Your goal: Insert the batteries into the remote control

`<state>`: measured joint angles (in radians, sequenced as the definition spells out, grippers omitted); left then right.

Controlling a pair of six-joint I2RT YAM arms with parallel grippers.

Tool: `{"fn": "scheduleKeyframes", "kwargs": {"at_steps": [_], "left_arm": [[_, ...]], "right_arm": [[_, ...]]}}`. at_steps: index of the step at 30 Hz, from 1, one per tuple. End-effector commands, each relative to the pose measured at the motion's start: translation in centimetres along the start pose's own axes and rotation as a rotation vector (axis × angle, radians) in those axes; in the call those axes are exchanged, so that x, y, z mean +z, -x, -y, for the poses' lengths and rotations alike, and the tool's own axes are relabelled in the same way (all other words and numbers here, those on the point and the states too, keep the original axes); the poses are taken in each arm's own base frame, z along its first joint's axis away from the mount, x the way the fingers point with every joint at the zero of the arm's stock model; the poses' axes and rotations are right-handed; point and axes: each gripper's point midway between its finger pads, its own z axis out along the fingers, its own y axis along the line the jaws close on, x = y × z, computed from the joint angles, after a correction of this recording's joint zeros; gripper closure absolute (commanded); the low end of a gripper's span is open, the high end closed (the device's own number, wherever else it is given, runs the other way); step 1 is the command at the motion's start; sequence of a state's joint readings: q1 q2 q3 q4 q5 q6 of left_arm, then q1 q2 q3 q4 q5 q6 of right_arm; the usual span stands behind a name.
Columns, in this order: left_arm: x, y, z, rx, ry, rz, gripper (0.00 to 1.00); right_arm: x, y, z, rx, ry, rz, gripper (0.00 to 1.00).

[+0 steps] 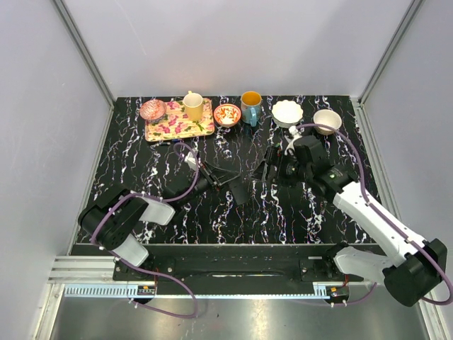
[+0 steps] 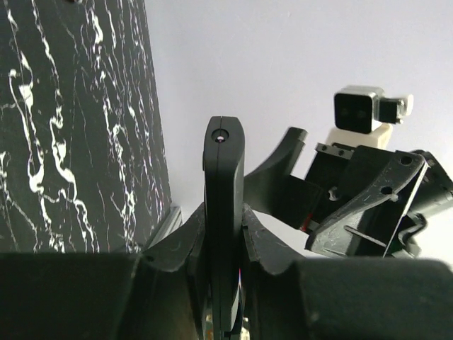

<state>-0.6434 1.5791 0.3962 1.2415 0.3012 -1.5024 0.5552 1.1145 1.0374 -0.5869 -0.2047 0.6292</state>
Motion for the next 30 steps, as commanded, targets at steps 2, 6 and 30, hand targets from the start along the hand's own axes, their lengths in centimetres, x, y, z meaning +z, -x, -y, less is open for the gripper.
{"fn": "scheduleKeyframes", "kwargs": {"at_steps": [2, 6, 30], "left_arm": [[-1.9, -1.7, 4.9, 0.026, -0.196, -0.105, 1.0], [-2.2, -1.9, 5.3, 0.035, -0.207, -0.115, 1.0], [-1.0, -1.4, 7.0, 0.066, -0.224, -0.113, 1.0]], "right_arm": [[-0.2, 0.5, -7.0, 0.02, 0.442, 0.014, 0.0], [0.5, -0.8, -6.8, 0.032, 0.495, -0.037, 0.0], [1.6, -5.9, -6.8, 0.11, 0.681, -0.274, 0.25]]}}
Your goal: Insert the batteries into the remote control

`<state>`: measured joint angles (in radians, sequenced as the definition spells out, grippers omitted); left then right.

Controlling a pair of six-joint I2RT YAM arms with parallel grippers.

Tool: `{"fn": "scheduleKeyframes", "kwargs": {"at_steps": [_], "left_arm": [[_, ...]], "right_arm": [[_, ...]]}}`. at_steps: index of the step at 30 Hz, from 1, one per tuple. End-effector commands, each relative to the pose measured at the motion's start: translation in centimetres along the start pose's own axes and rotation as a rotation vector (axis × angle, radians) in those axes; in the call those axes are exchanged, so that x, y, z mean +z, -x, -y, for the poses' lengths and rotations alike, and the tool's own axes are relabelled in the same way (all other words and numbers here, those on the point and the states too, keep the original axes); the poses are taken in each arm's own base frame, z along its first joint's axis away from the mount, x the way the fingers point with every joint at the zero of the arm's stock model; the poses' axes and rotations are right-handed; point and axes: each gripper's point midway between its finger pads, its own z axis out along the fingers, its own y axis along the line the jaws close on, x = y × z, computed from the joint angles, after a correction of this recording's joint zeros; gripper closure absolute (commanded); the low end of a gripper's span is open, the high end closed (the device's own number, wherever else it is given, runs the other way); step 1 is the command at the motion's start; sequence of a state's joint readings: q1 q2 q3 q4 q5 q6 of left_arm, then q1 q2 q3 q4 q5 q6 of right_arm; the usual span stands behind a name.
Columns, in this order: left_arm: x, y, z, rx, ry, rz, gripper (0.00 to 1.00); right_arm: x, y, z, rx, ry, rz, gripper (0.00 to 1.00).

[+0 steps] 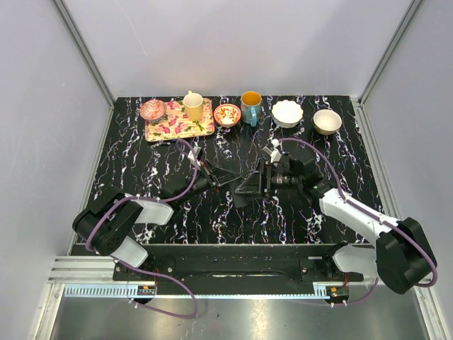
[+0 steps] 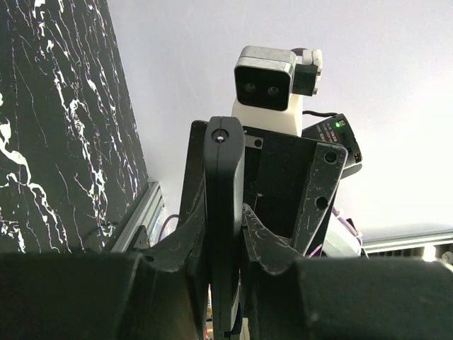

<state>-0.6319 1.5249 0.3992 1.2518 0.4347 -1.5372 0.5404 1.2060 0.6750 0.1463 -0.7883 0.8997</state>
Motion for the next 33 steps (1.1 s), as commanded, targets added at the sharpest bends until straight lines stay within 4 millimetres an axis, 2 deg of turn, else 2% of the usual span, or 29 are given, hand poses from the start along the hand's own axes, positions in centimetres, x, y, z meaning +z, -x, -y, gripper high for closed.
{"fn": "scheduleKeyframes", "kwargs": {"at_steps": [1, 10, 33], "left_arm": [[0.3, 0.3, 4.4, 0.086, -0.151, 0.002, 1.0], [0.4, 0.4, 4.6, 0.089, -0.154, -0.001, 1.0], [0.6, 0.1, 5.1, 0.094, -0.157, -0.014, 1.0]], "right_arm": [[0.1, -0.2, -1.8, -0.02, 0.103, -0.047, 0.26], [0.3, -0.8, -1.3, 0.002, 0.104, -0.08, 0.41], [0.8, -1.1, 0.6, 0.038, 0.053, -0.1, 0.66]]}}
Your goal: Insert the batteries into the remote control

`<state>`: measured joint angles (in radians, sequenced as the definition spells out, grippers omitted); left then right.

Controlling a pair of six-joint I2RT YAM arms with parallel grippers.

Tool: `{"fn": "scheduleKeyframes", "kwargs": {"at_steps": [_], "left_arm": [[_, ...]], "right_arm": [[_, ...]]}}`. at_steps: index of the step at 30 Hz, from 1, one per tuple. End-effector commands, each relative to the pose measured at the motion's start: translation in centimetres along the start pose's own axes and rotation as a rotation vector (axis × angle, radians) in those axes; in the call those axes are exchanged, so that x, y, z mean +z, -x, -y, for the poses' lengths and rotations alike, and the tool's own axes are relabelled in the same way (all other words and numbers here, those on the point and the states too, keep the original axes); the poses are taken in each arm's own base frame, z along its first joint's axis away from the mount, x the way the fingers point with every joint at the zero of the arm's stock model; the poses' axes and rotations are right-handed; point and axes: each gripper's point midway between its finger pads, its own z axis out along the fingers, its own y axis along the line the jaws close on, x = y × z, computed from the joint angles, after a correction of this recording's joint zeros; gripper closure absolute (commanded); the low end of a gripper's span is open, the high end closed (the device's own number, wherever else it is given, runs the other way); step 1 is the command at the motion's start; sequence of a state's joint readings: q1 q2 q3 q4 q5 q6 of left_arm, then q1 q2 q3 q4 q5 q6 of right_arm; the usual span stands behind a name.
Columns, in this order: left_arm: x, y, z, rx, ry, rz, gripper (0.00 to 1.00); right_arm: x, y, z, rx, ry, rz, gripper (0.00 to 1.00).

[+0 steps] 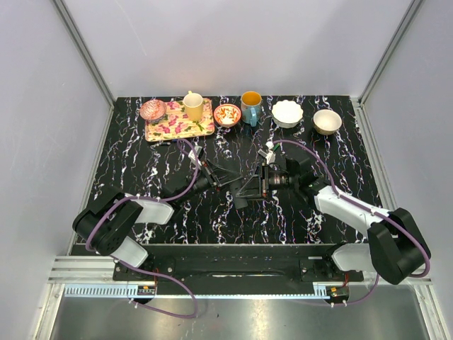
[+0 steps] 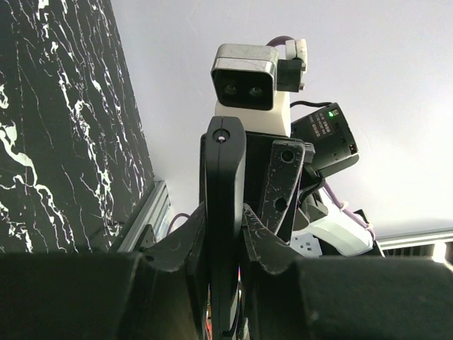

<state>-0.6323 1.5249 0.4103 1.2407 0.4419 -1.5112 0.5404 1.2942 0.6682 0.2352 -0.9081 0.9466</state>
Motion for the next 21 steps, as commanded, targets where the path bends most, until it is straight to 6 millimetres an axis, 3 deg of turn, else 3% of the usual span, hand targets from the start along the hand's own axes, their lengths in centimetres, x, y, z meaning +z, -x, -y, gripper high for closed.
{"fn": "scheduleKeyframes", "kwargs": {"at_steps": [1, 14, 21], "left_arm": [[0.4, 0.1, 5.0, 0.068, -0.155, -0.009, 1.0], [0.3, -3.5, 5.4, 0.059, -0.17, -0.147, 1.0], [-0.5, -5.1, 5.4, 0.053, -0.177, -0.204, 1.0]], "right_arm": [[0.1, 0.1, 0.6, -0.01, -0.015, 0.003, 0.68], [0.6, 1.5, 0.4, 0.008, -0.021, 0.043, 0.94], [0.7, 2.7, -0.1, 0.006, -0.017, 0.074, 0.96]]}}
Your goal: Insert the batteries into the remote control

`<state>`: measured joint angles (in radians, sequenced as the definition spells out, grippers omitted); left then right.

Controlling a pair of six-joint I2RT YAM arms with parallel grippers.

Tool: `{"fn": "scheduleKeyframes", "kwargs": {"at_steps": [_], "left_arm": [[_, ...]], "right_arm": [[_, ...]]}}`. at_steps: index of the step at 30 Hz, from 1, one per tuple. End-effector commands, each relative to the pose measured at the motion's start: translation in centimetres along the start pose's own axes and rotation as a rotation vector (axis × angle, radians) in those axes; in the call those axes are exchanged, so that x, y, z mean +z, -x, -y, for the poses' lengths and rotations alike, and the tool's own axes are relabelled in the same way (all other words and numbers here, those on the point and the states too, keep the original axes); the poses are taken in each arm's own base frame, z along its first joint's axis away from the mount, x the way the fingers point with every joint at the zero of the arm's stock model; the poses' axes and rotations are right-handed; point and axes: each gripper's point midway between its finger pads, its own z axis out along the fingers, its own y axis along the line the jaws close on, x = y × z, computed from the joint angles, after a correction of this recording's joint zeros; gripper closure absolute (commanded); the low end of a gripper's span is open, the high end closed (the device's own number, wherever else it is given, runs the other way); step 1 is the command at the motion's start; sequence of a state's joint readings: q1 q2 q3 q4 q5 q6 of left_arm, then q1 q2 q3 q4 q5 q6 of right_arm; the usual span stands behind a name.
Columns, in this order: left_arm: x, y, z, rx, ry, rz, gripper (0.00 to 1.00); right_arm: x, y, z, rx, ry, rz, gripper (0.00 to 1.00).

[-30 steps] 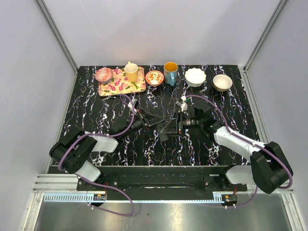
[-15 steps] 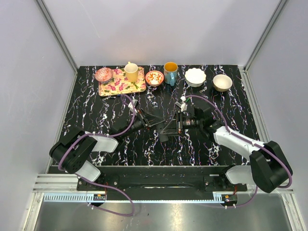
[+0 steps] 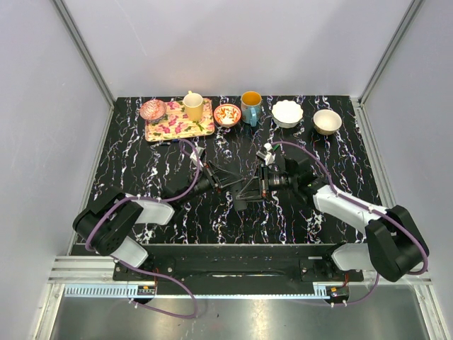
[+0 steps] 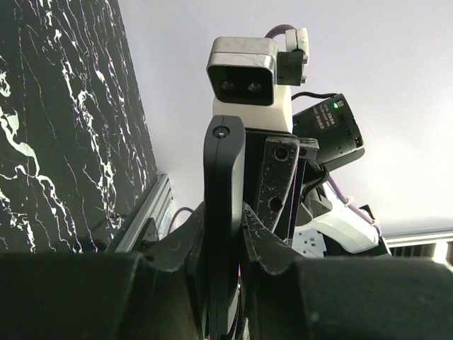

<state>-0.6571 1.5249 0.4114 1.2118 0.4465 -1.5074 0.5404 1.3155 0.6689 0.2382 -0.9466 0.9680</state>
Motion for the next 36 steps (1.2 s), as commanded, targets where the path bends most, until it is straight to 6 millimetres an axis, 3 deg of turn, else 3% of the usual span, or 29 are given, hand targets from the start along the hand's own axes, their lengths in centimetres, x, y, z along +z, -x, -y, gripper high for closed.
{"fn": "scheduleKeyframes", "kwargs": {"at_steps": [1, 16, 26, 36], "left_arm": [[-0.8, -4.3, 5.8, 0.068, -0.196, -0.177, 1.0], [-2.3, -6.7, 5.8, 0.148, -0.152, -0.254, 1.0], [-2.2, -7.6, 4.9, 0.158, -0.105, -0.313, 1.0], [-1.8, -9.0, 4.4, 0.159, -0.08, -0.381, 1.0]], "right_arm": [[0.4, 3.4, -0.4, -0.029, -0.027, 0.118, 0.96], [-0.6, 6.7, -1.1, -0.016, -0.014, 0.197, 0.92], [-0.8, 8.2, -2.1, -0.031, 0.006, 0.207, 0.89], [-1.0, 9.6, -1.9, -0.025, -0.005, 0.234, 0.86]]}}
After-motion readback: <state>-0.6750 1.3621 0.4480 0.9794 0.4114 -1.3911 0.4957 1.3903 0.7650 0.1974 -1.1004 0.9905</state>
